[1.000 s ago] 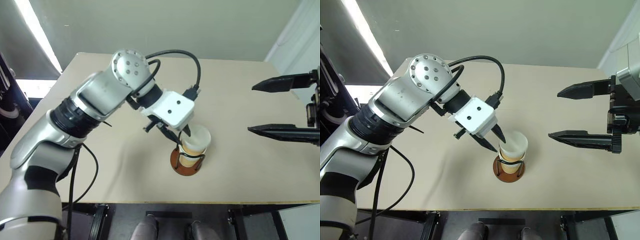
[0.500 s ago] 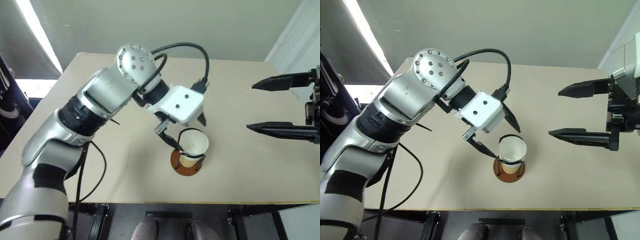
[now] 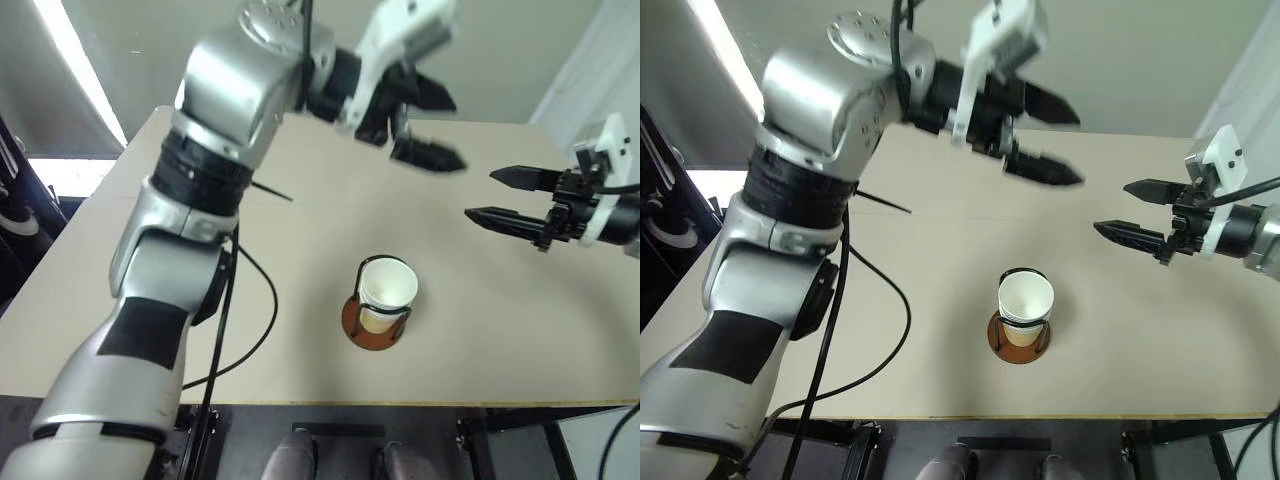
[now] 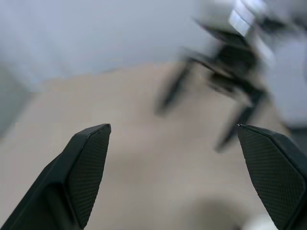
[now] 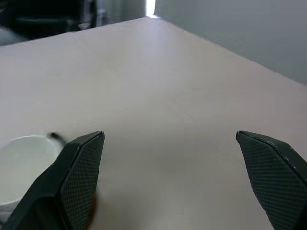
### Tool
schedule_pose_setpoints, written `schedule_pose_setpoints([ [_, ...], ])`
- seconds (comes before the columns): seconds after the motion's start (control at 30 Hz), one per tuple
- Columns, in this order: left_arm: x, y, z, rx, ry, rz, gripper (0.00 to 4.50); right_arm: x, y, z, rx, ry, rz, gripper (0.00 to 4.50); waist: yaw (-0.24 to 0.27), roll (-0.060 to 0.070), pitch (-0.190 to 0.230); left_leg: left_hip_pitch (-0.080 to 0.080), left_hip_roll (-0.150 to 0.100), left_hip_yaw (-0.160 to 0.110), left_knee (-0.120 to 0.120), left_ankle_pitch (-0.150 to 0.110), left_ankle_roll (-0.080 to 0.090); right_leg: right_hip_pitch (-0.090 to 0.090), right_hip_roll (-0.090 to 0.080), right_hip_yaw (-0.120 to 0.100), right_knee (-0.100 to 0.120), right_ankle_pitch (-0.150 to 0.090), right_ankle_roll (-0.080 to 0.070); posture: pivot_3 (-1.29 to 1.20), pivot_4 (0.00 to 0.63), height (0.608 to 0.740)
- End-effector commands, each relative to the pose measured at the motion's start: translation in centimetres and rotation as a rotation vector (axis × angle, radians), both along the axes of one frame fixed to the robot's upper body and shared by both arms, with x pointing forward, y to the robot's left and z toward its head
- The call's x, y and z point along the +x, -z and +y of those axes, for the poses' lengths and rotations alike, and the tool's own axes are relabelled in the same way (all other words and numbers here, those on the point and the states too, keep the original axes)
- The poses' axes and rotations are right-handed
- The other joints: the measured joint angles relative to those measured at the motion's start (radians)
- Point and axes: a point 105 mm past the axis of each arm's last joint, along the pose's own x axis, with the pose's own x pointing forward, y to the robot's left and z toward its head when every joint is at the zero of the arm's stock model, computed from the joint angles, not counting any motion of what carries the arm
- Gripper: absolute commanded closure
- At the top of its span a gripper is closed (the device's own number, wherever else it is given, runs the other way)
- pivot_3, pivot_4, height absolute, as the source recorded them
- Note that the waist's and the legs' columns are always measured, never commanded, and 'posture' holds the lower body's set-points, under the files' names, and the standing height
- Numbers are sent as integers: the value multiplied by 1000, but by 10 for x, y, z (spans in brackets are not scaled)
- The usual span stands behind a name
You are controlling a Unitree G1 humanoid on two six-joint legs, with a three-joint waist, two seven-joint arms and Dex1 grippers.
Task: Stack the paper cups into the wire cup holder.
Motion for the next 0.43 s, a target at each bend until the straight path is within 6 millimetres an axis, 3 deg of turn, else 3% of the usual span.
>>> schedule_pose_setpoints([
  [0.03,16,76,85,-98,-229,101,28,16,0,-24,17,158,-62,0,-21,13,-6,13,-1,8,-5,-1,1,8,2,10,0,-2,3,0,150,740],
  [0.07,18,82,95,-137,-279,106,28,21,5,-27,30,189,-63,0,-29,16,-6,22,-1,16,-11,-1,2,12,3,15,1,-5,4,0,150,740],
  [0.1,22,88,107,-173,-350,100,28,26,9,-32,51,228,-64,0,-33,3,2,29,-1,21,-15,-1,2,12,3,17,3,-9,4,0,150,740],
  [0.17,29,105,130,-230,-485,120,28,38,20,-43,65,319,-66,0,-31,-9,5,22,5,18,-12,0,0,5,8,16,5,-9,-1,0,150,740],
  [0.23,32,120,146,-250,-577,140,28,45,28,-50,79,381,-70,0,-20,-9,5,12,5,15,-3,0,0,-2,8,15,6,-6,-2,0,150,740],
  [0.33,32,138,162,-261,-670,176,28,52,35,-57,109,448,-75,0,-15,-8,4,12,1,15,-2,0,1,-1,5,17,3,-4,0,0,150,740],
  [0.43,32,143,174,-286,-730,165,28,54,41,-60,127,475,-78,0,-15,-8,4,13,0,17,-3,-1,2,1,2,18,3,-3,0,0,150,740],
])
